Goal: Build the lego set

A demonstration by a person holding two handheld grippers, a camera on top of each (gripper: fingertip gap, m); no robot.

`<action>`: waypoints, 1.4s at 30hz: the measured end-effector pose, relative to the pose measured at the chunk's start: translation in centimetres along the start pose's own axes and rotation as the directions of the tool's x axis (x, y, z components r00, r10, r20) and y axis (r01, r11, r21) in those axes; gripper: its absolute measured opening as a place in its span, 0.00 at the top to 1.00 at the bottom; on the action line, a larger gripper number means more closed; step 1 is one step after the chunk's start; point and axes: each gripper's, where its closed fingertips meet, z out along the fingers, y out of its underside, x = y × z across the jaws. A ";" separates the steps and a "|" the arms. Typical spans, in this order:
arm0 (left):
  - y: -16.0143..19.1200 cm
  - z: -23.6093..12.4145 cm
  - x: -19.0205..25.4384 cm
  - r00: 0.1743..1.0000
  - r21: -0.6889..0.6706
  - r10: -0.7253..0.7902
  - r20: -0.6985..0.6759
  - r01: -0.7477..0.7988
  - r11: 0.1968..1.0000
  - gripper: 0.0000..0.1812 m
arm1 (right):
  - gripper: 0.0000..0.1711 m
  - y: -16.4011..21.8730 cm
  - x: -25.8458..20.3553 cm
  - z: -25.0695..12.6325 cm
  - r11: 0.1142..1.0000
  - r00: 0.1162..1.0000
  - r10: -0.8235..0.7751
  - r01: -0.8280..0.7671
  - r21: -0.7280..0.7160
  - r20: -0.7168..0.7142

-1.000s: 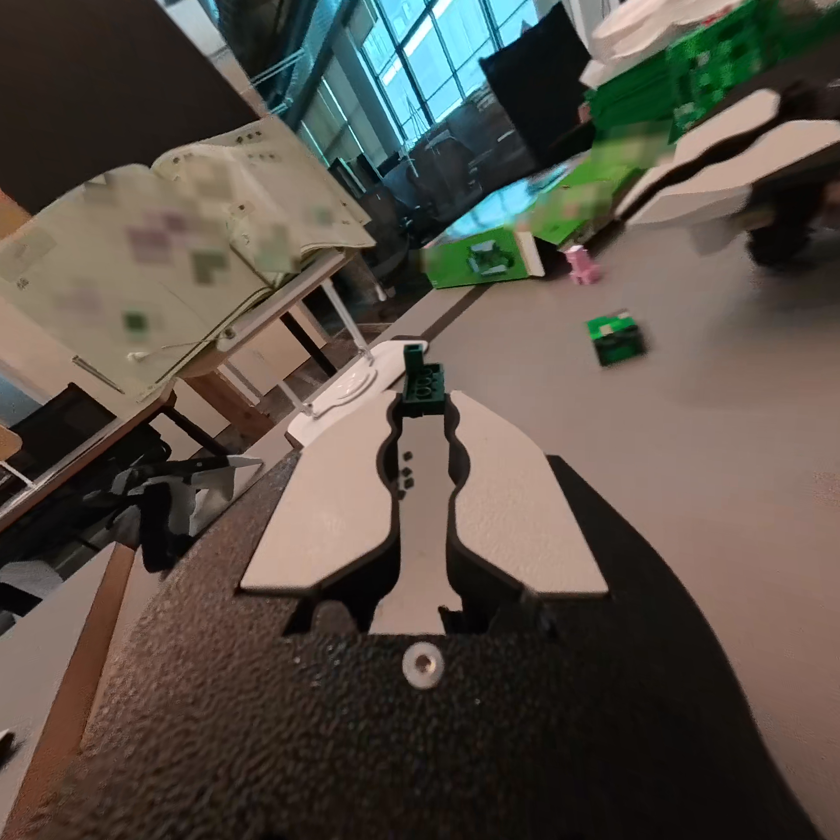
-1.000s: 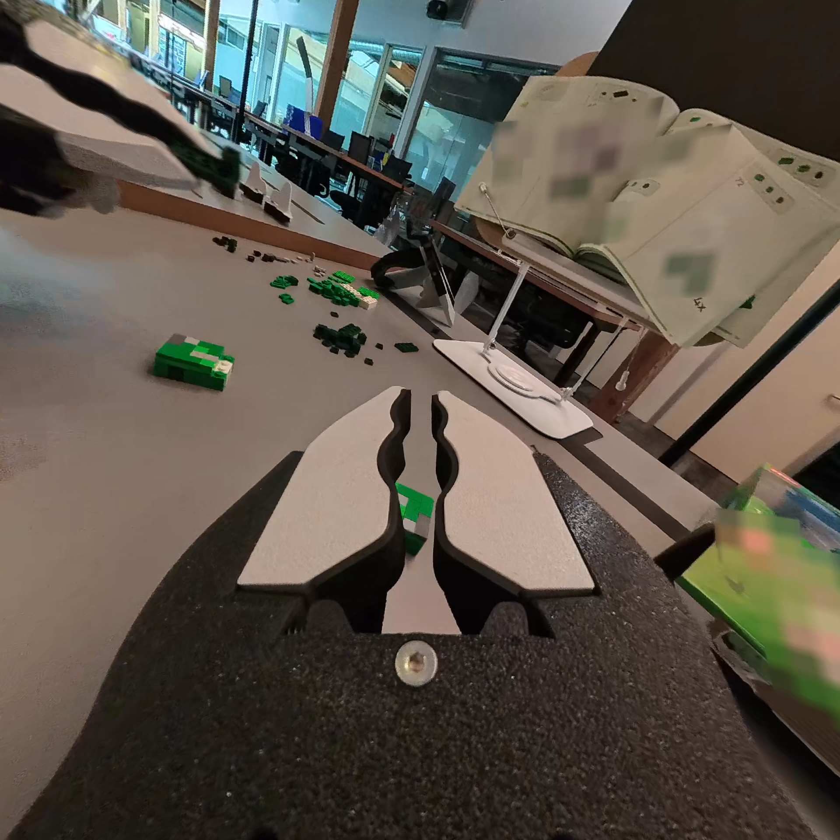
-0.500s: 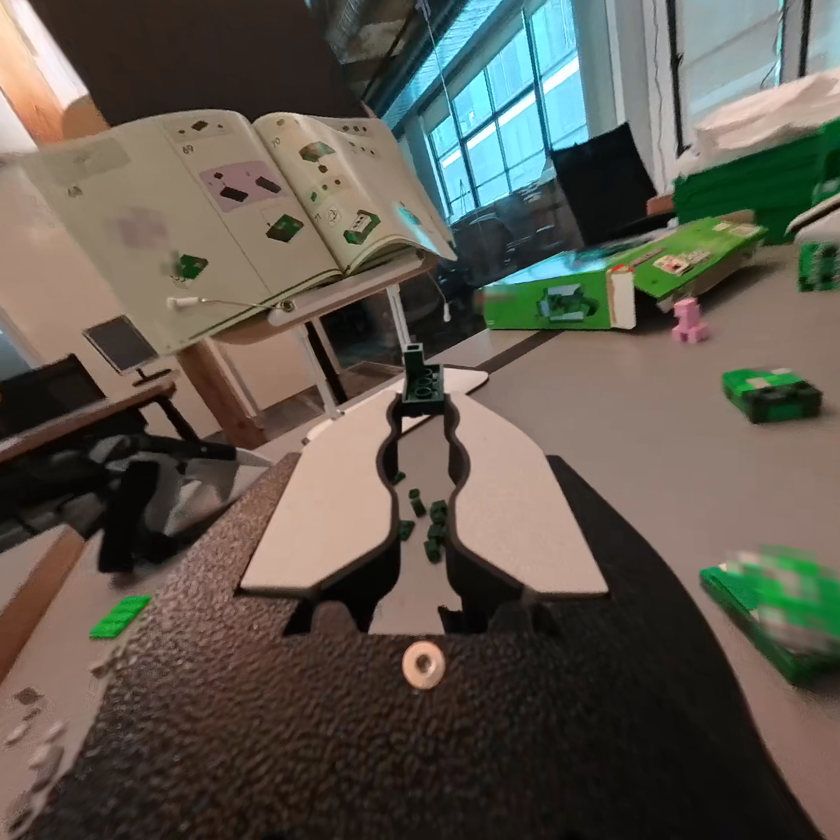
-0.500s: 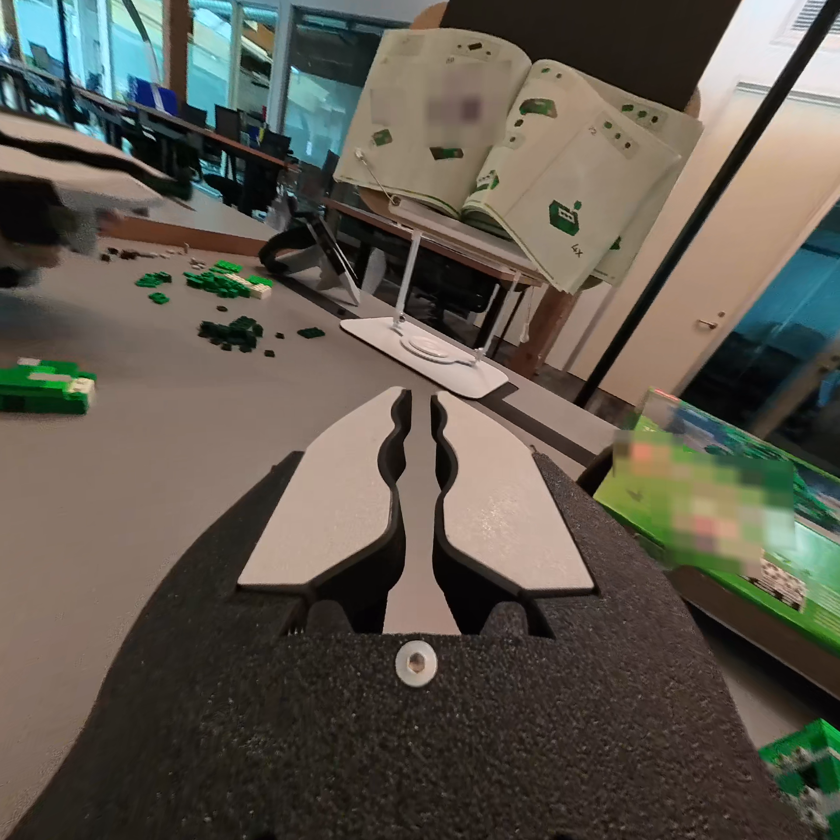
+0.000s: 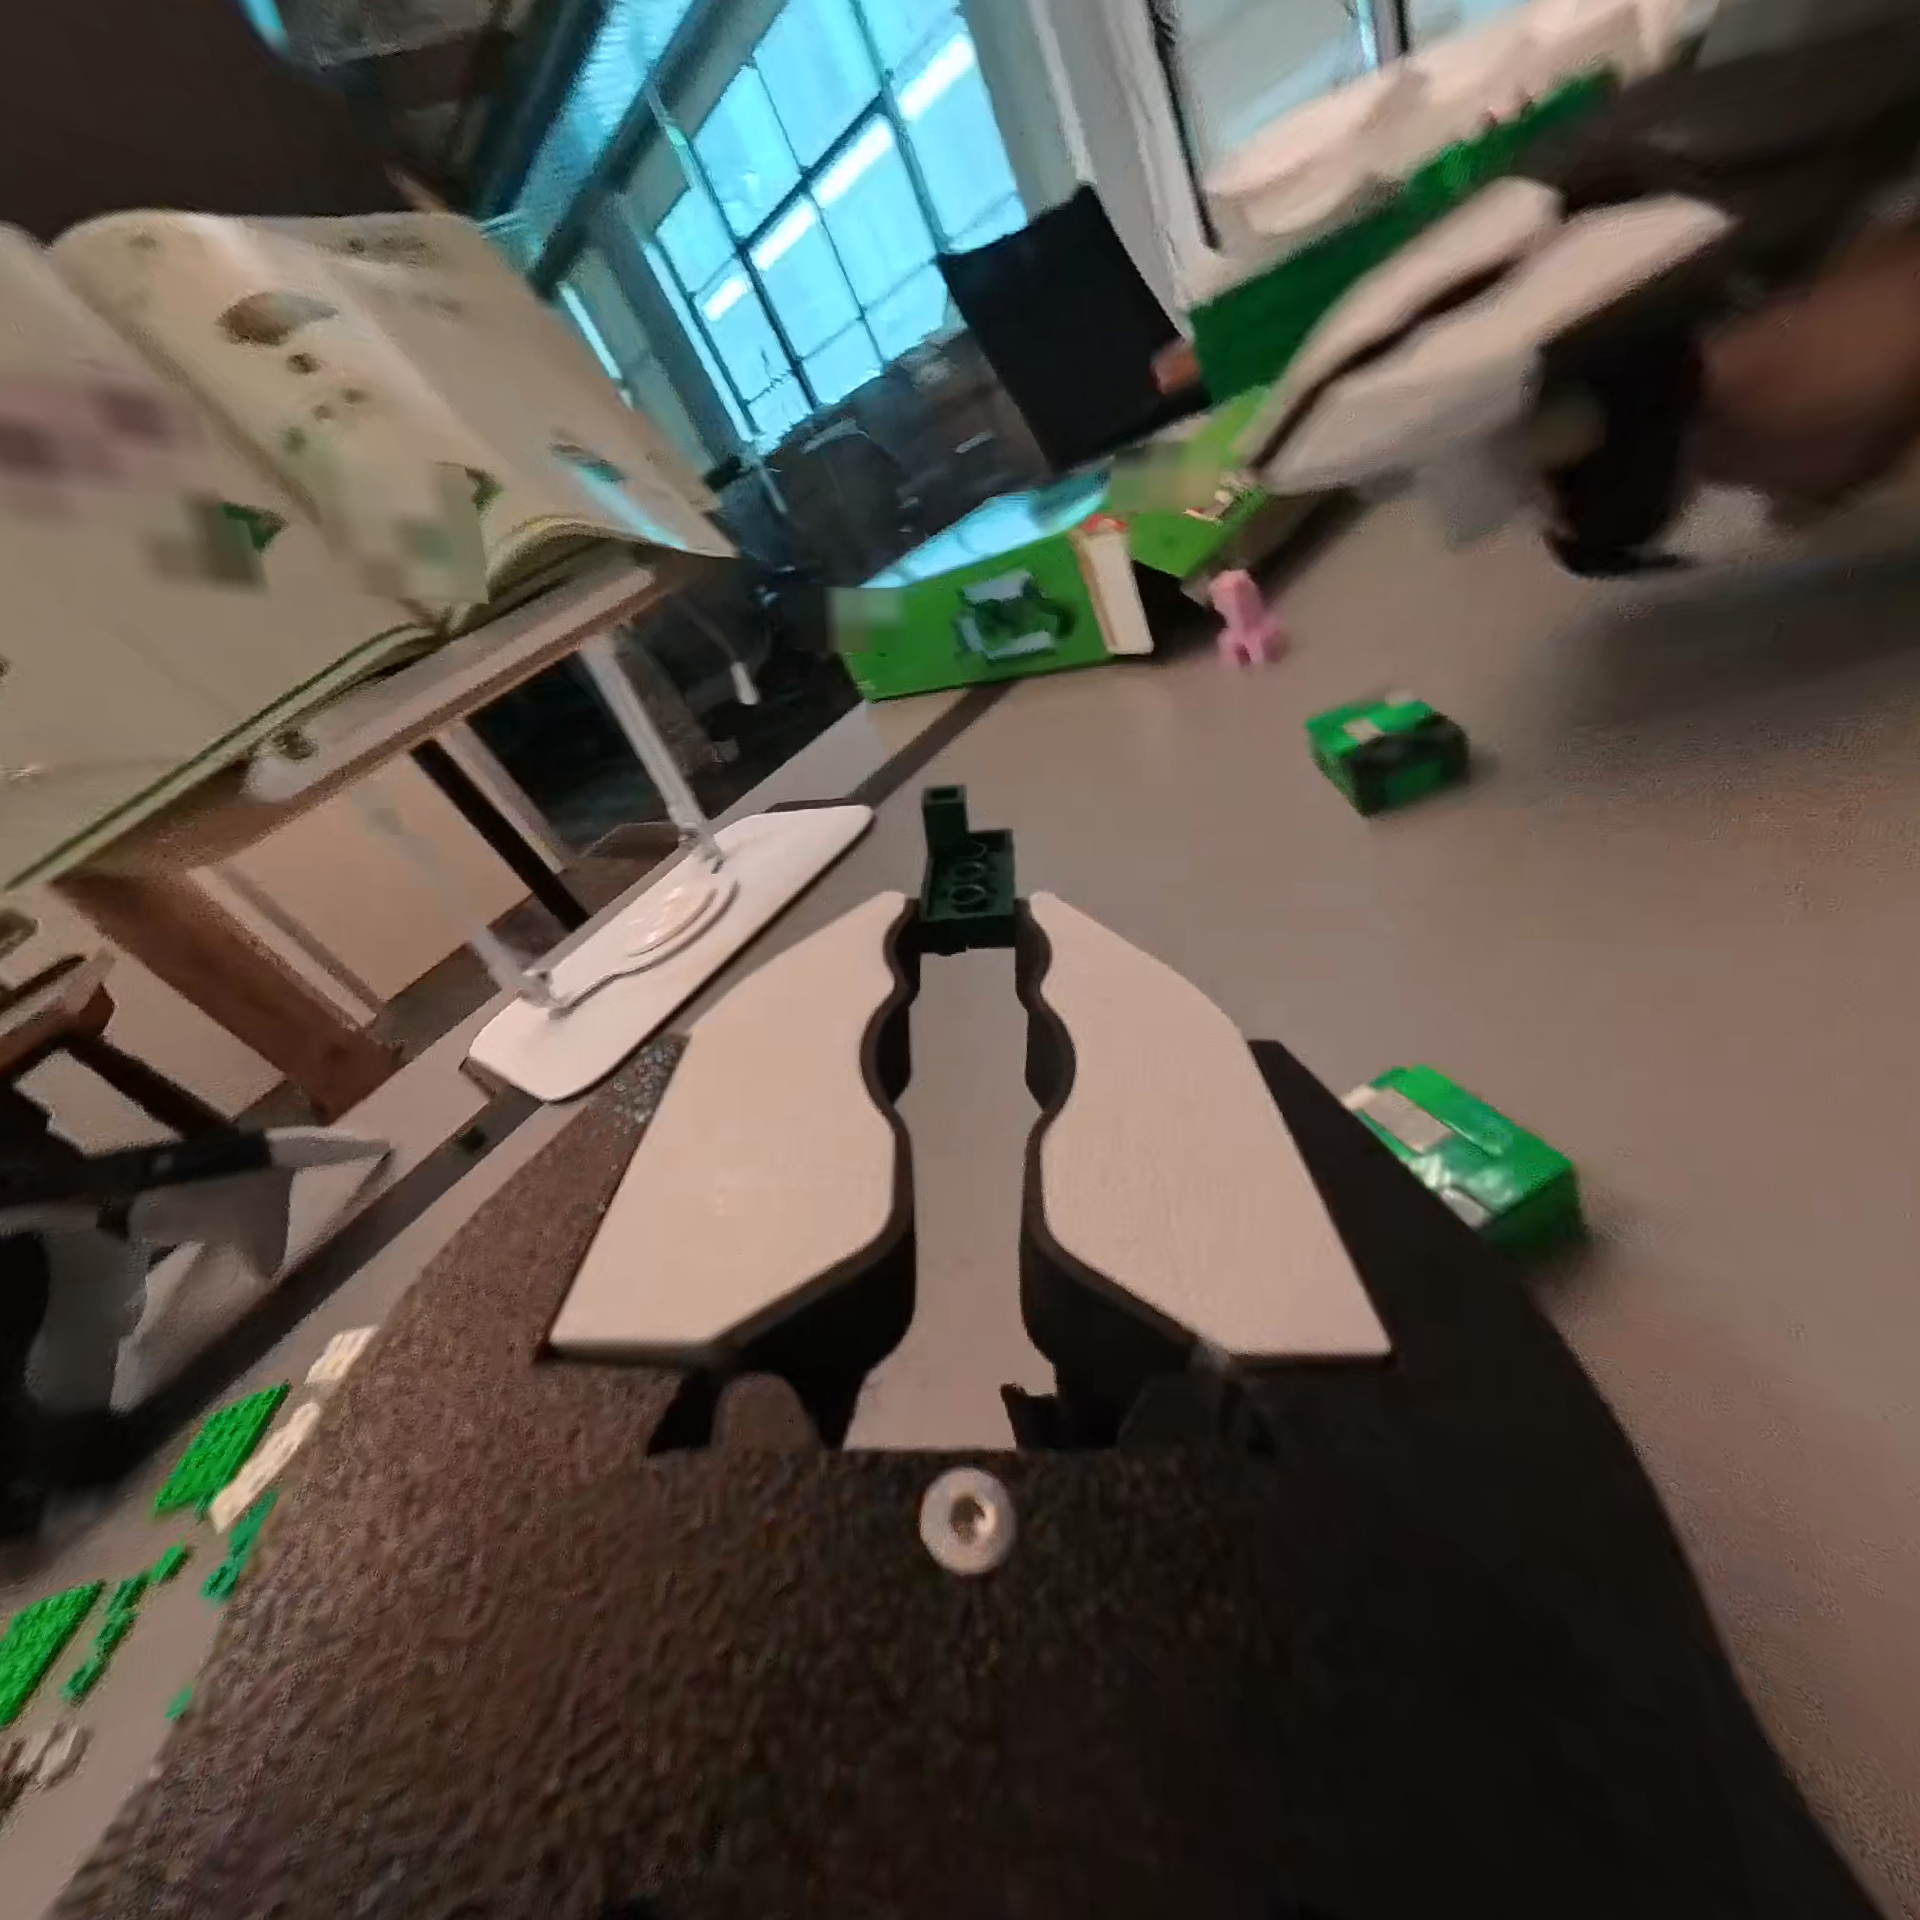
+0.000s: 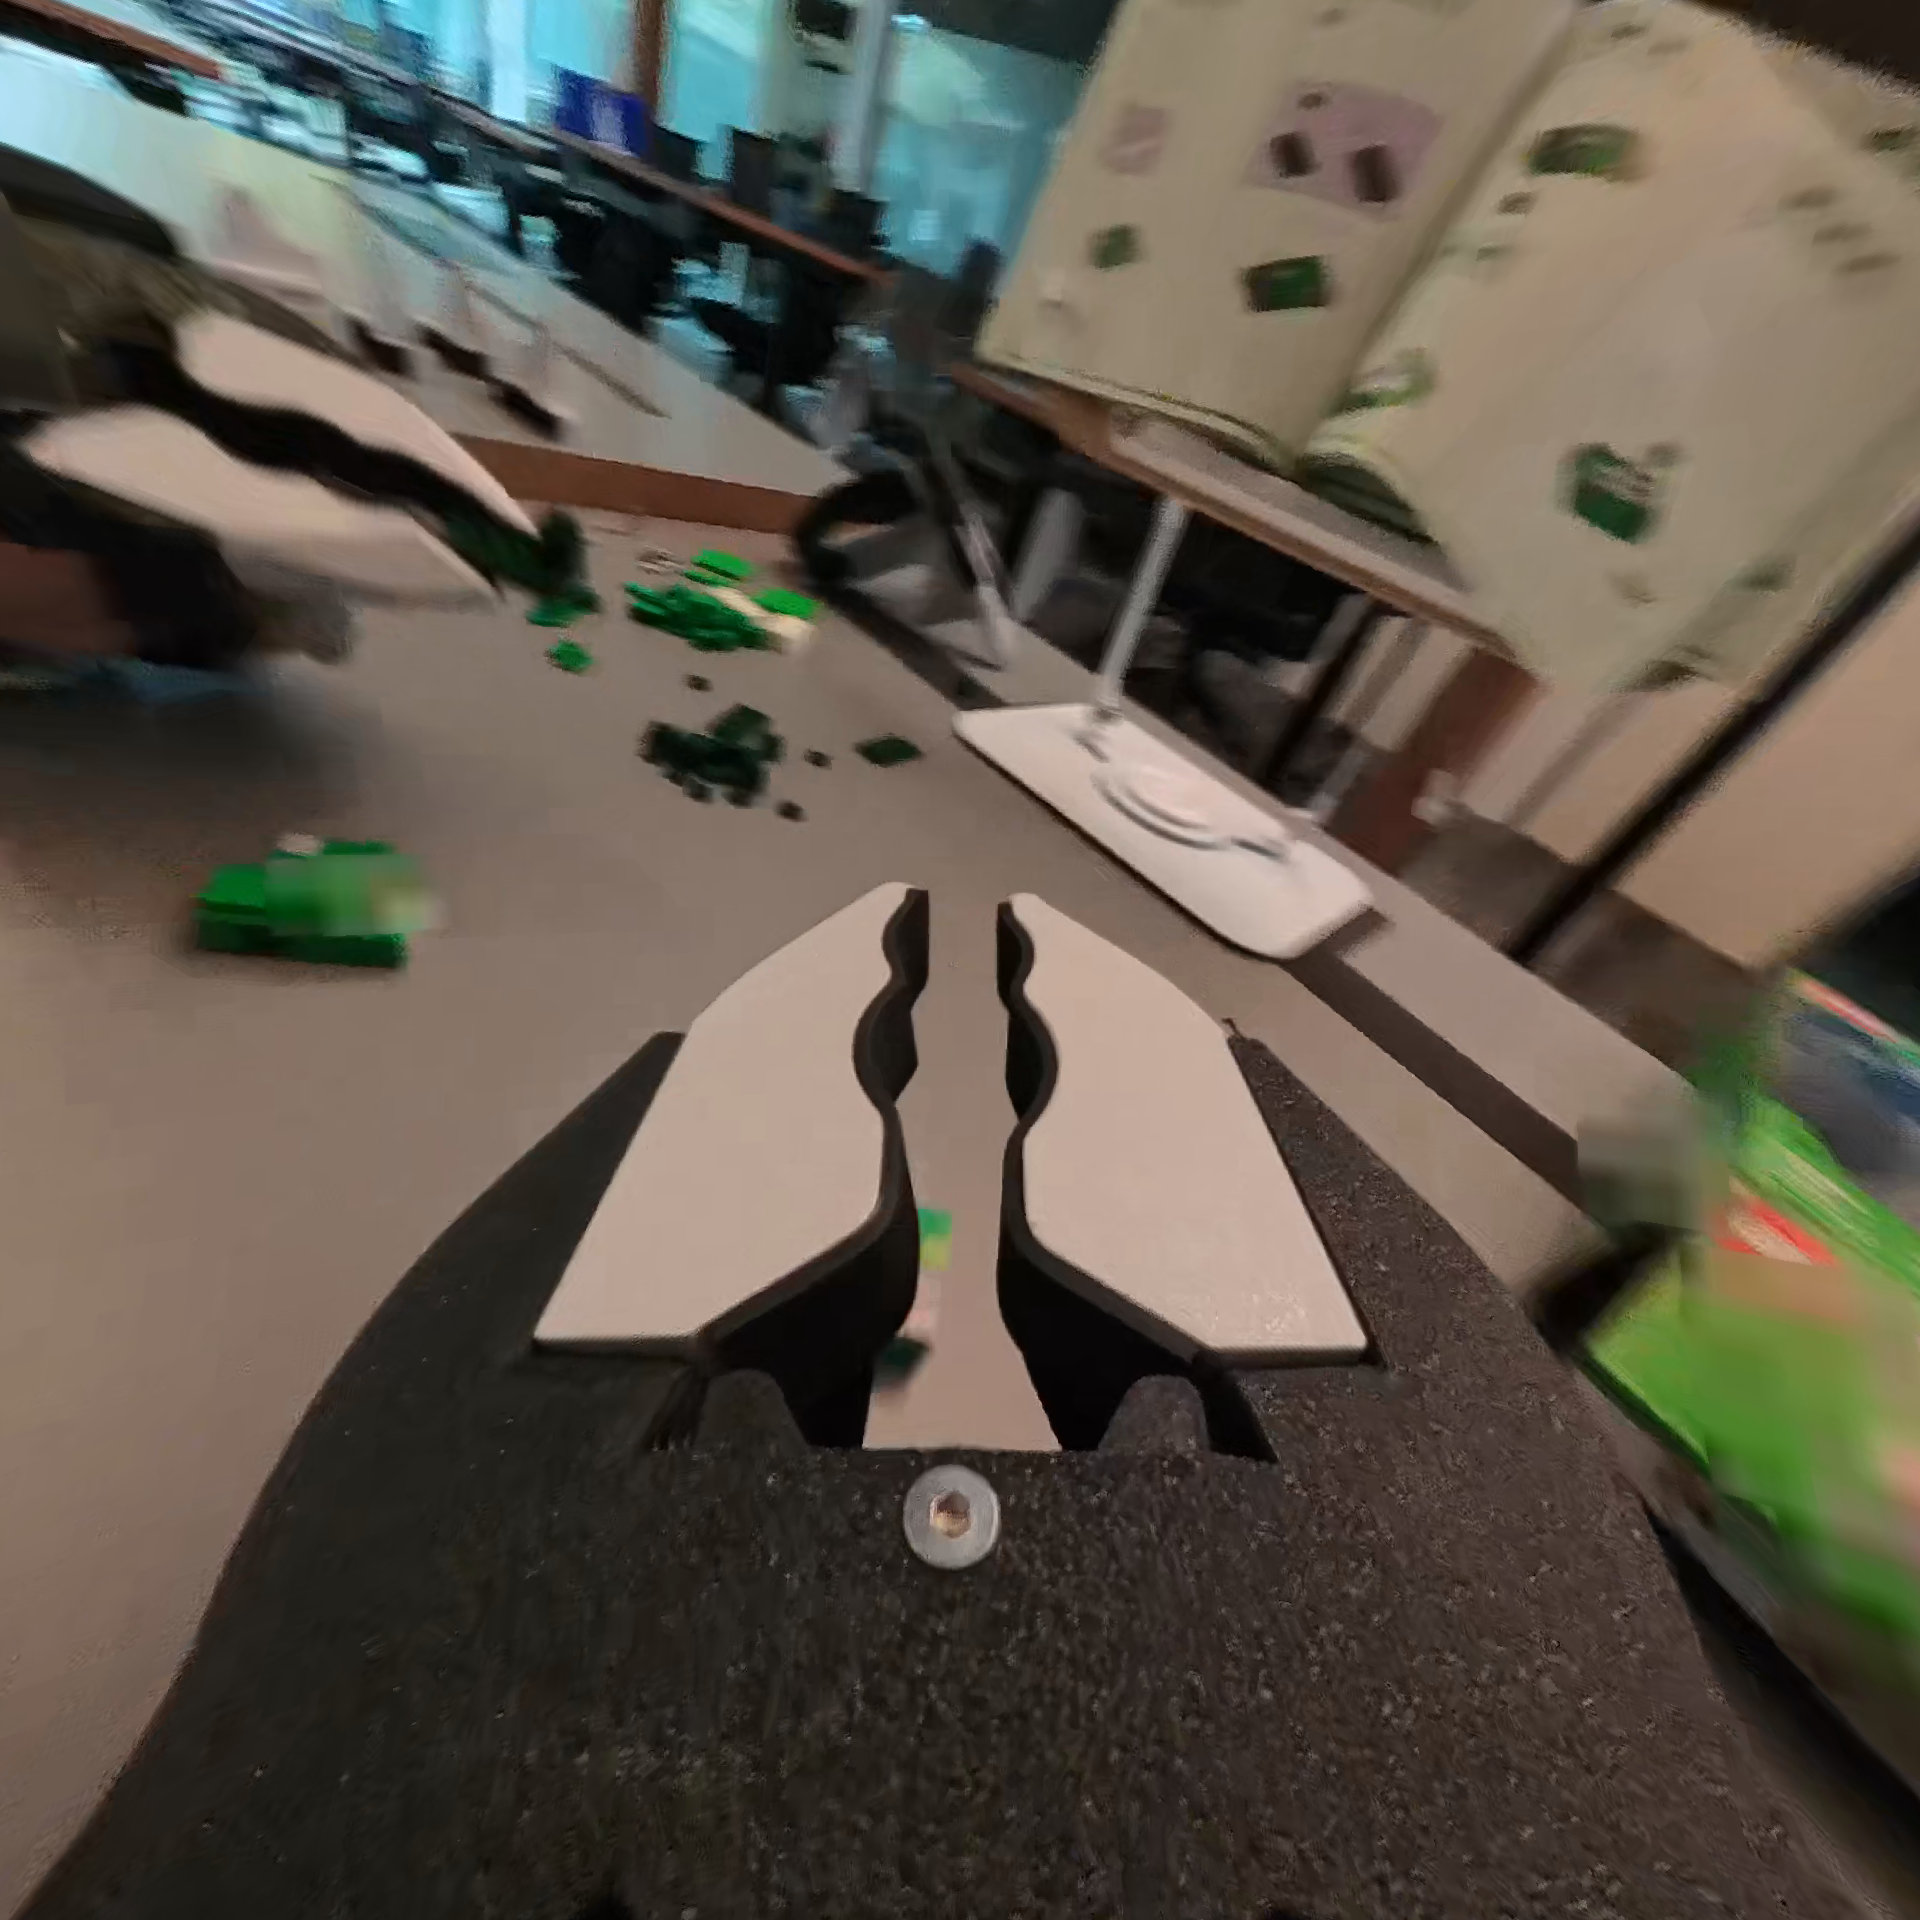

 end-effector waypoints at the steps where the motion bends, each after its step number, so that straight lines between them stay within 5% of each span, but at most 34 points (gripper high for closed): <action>1: 0.1 0.3 1.0 0.999 -0.009 0.034 -0.028 -0.035 0.999 0.90 | 0.92 -0.9 -0.5 1.3 1.000 0.998 0.003 -0.002 -0.007 0.069; 5: -0.1 0.8 3.1 0.987 0.000 0.128 -0.093 -0.129 0.992 0.90 | 0.89 -4.6 -2.3 8.1 0.993 0.949 -0.093 0.109 -0.038 0.303; 10: 0.0 0.7 4.0 0.976 0.010 0.178 -0.129 -0.178 0.984 0.90 | 0.89 -5.4 -6.3 17.7 0.913 0.774 -0.244 0.386 -0.131 0.584; 19: 0.1 0.4 3.6 0.982 0.010 0.138 -0.128 -0.138 0.990 0.90 | 0.91 -1.0 -12.6 29.0 0.654 0.459 -0.199 0.720 -0.232 0.866; 26: 0.2 0.4 3.5 0.982 0.004 0.132 -0.132 -0.132 0.991 0.90 | 0.91 1.9 -10.4 32.7 0.440 0.374 -0.226 0.863 -0.249 0.899; 33: 0.1 0.4 3.3 0.985 0.007 0.112 -0.130 -0.112 0.994 0.90 | 0.91 2.0 -11.2 33.8 0.457 0.272 -0.322 0.884 -0.103 0.907; 42: 0.0 0.4 3.3 0.986 0.011 0.104 -0.132 -0.104 0.995 0.90 | 0.91 3.1 -11.4 34.4 0.338 0.163 -0.340 0.940 -0.041 0.926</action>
